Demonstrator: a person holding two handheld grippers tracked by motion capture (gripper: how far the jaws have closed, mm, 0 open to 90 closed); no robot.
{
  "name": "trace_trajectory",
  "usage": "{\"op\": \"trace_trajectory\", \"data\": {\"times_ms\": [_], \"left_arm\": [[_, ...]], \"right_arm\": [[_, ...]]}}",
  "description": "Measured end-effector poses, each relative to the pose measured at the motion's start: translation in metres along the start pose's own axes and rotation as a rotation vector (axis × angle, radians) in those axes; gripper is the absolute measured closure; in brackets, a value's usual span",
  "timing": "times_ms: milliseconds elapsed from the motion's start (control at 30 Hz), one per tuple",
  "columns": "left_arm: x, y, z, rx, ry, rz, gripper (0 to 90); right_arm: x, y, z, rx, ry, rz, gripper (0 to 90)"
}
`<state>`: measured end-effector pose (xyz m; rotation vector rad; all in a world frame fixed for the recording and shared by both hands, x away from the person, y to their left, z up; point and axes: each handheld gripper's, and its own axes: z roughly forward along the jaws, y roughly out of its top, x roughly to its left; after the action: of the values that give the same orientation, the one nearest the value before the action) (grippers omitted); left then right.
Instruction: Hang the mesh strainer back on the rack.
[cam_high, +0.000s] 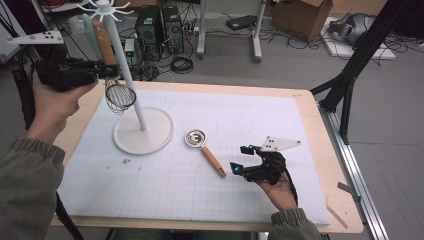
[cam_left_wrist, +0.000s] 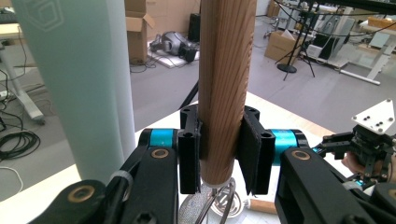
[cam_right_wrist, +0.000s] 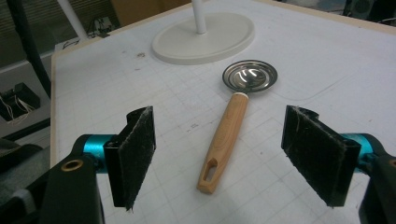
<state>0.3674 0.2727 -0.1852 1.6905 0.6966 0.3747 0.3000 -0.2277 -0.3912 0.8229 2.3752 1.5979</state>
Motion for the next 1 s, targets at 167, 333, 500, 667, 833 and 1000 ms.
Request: {"op": "trace_trajectory", "data": {"times_ms": [167,333,500,667,833,1000], "left_arm": [[0.0033,-0.0002,0.0001,-0.009,0.001,-0.019,71.2],[0.0052,-0.0005,0.0007,-0.005,0.002,-0.024,71.2],[0.0062,-0.0007,0.0028,-0.008,0.011,-0.030,71.1],[0.0066,-0.0005,0.0041,-0.012,0.018,-0.034,71.0],[0.0087,-0.0002,0.0053,-0.015,0.019,-0.039,71.0],[0.0094,0.0006,0.0079,-0.016,0.021,-0.044,70.9]], "right_arm": [[-0.0003,-0.0002,-0.0010,-0.004,0.002,0.001,25.3],[-0.0003,-0.0004,-0.0008,-0.002,0.004,0.006,25.2],[-0.0002,-0.0004,0.0002,0.000,0.006,0.001,25.3],[-0.0003,-0.0002,0.0002,-0.002,0.004,-0.002,25.4],[-0.0013,-0.0001,0.0005,-0.004,0.002,-0.002,25.4],[-0.0021,-0.0004,0.0006,-0.003,0.001,0.002,25.4]]}}
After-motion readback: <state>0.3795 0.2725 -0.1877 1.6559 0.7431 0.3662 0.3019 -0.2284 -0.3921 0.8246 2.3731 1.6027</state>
